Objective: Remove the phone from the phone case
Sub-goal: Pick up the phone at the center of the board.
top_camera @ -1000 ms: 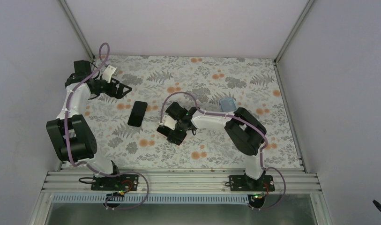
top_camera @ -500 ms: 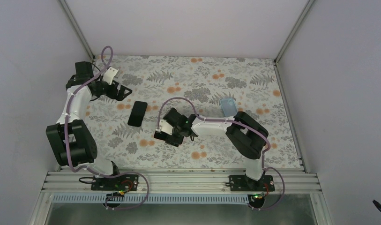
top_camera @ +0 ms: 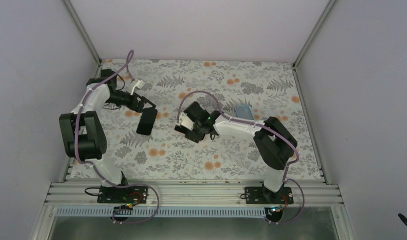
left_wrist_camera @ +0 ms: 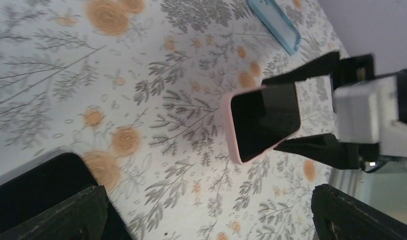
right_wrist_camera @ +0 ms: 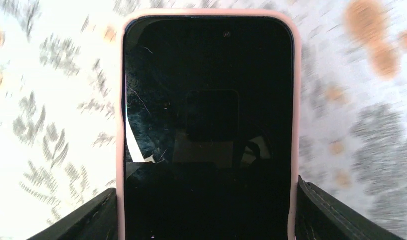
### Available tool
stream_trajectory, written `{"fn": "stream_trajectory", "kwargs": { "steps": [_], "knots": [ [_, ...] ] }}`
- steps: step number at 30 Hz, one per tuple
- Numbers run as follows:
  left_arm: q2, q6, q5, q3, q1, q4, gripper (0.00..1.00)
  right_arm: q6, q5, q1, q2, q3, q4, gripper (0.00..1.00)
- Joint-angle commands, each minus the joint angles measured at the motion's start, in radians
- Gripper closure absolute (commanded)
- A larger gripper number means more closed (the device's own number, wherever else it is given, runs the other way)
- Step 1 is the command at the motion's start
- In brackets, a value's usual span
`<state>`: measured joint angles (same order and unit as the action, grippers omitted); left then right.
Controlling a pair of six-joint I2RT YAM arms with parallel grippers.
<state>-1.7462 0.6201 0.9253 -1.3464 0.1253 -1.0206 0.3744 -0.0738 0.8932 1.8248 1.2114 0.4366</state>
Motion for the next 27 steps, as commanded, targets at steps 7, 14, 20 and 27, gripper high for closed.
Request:
{"fn": "stream_trajectory", "kwargs": {
  "steps": [7,14,20,27],
  "knots": [
    [-0.195,0.008,0.139,-0.267,-0.090,-0.223,0.00,0.029,-0.052,-0.002,0.000,0.244,-0.057,0.40],
    [-0.225,0.015,0.168,-0.337,-0.108,-0.277,0.00,0.018,-0.046,-0.002,0.054,0.332,-0.089,0.40],
    [-0.246,0.052,0.219,-0.361,-0.123,-0.334,0.26,0.026,-0.050,-0.001,0.093,0.386,-0.114,0.41],
    [-0.260,0.039,0.185,-0.357,-0.130,-0.327,0.36,0.022,-0.055,-0.001,0.087,0.416,-0.119,0.42]
  ]
}}
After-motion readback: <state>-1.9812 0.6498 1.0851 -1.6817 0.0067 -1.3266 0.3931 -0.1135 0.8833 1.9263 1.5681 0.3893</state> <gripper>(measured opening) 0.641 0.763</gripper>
